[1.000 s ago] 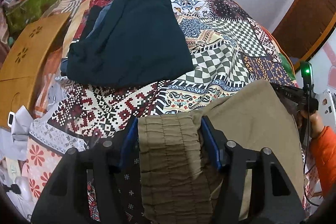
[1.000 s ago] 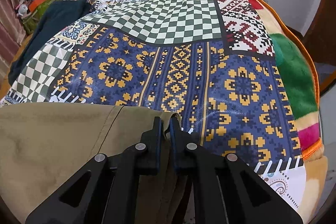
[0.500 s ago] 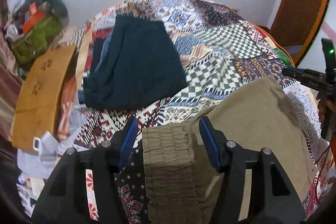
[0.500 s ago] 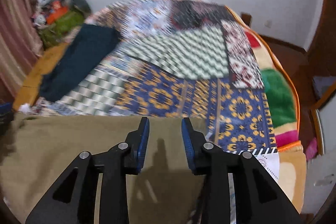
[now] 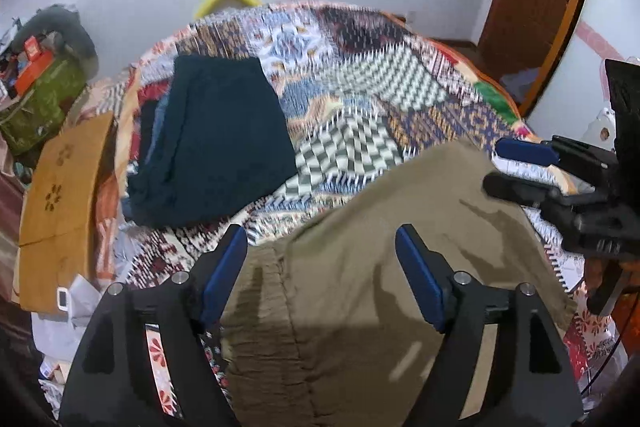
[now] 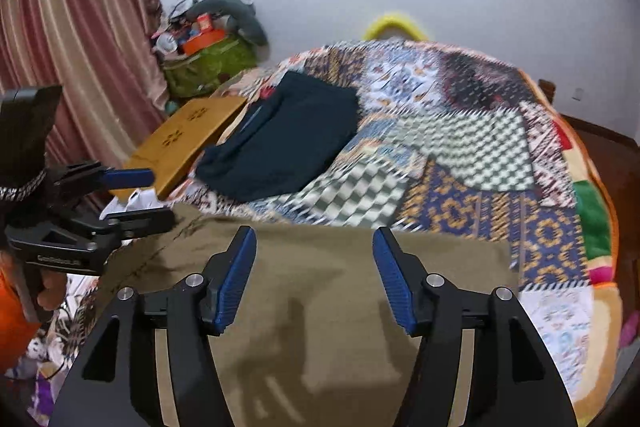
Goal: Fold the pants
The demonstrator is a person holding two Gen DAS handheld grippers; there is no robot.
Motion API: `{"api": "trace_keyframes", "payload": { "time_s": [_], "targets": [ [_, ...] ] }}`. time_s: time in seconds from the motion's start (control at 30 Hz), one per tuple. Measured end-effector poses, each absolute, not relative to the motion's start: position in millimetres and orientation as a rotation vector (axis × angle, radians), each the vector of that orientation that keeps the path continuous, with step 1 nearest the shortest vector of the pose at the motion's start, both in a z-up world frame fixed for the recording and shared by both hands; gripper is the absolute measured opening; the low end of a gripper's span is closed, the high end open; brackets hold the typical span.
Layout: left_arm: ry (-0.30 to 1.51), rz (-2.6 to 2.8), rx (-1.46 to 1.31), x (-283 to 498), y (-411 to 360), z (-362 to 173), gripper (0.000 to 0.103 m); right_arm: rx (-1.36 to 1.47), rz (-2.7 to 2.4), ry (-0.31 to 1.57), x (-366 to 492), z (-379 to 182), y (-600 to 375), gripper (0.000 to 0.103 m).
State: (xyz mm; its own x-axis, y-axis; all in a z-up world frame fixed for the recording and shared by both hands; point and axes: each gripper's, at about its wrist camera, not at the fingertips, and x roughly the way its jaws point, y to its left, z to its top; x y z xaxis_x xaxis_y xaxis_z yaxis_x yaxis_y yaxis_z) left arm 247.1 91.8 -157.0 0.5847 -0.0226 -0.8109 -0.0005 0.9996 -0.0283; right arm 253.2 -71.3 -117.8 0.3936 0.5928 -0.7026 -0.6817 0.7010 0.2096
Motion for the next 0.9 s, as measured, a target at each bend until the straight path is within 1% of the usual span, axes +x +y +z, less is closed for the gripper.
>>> {"api": "trace_keyframes", "payload": {
  "time_s": [0.1, 0.23, 0.3, 0.33, 0.4, 0.77, 0.9],
  "targets": [
    [1.017, -0.005, -0.008, 251.7, 91.2, -179.5, 0.077, -0.138, 0.819, 0.912, 251.4, -140.2, -59.9, 0.057],
    [1.106, -0.017, -0.02, 251.8, 94.4, -207.6, 0.077, -0.15, 0.832, 1.065, 247.0, -177.2, -48.9, 0.057],
    [1.115, -0.005, 0.007, 246.1, 93.6, -215.9, 0.082, -0.163, 0.837, 1.096, 241.7, -187.9, -50.4, 0.057],
    [1.109, 0.003, 0.021, 242.1, 93.0, -217.4, 0.086, -0.165, 0.832, 1.098, 238.2, -191.3, -53.2, 0.057],
    [1.097, 0.002, 0.021, 233.3, 93.6, -217.9, 0.087, -0.154, 0.826, 1.094, 232.3, -190.6, -61.5, 0.057],
    [1.064, 0.024, 0.03, 192.7, 102.0, -208.3, 0.088, -0.106, 0.745, 1.056, 197.4, -179.8, -112.3, 0.059],
    [1.048, 0.041, 0.009, 177.7, 106.2, -204.7, 0.088, -0.083, 0.71, 1.056, 187.0, -181.2, -130.0, 0.063]
  ]
}}
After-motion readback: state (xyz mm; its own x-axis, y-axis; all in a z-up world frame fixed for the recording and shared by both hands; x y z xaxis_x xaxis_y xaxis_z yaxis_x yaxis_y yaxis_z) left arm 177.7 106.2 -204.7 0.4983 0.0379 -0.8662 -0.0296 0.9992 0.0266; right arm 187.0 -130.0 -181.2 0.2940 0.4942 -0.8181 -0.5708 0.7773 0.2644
